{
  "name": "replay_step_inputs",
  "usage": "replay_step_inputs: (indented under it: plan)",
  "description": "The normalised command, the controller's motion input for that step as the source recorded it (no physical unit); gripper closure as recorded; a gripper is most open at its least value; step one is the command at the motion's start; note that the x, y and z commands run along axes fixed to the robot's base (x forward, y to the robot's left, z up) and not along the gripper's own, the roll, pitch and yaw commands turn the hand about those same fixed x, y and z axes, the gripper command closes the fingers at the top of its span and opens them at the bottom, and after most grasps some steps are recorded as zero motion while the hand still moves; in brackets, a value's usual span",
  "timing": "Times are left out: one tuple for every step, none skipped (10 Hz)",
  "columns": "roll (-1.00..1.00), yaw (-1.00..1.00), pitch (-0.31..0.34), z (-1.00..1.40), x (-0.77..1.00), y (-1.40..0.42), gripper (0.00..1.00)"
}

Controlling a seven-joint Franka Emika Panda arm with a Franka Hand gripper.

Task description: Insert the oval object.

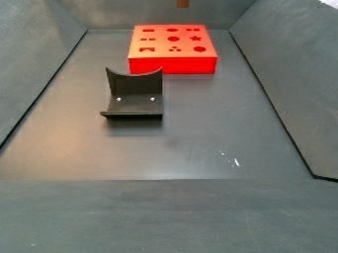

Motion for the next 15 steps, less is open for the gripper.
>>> replay_step_inputs:
  plan:
    - [-0.09,-0.22,-0.071,-0.21,0.13,-0.06,1.00]
    - [0.01,-0.31,0.000,-0.31,0.65,-0.38,1.00]
    - [0.05,-0.12,0.000,-0.31,0.84,-0.43,1.00]
    - [0.04,-0.09,0.000,-0.30,0.88,-0.43,1.00]
    - [0.13,-0.07,0.000,-0.37,0.84,-0.42,1.00]
    - [0.31,0.00,0.051,-0.41,0.73,-0.49,1.00]
    - [0.47,0.02,0.123,-0.29,0.36,-0.51,1.00]
    - [0.47,0.23,0.061,-0.26,0.00,-0.34,1.00]
    - [0.24,0.10,0.000,-0.04,0.00,-0.23,1.00]
    - [0.00,0.00,0.000,0.00,0.01,-0.03,1.00]
    - [0.00,-0.07,-0.014,-0.24,0.00,-0.17,1.00]
    - [0.04,-0.04,0.000,-0.24,0.00,-0.16,1.00]
    - [0.00,-0.09,-0.003,-0.30,0.00,-0.15,1.00]
    - [0.00,-0.13,0.000,-0.21,0.00,0.00,1.00]
    - [0.00,-0.05,0.000,-0.19,0.00,0.04,1.00]
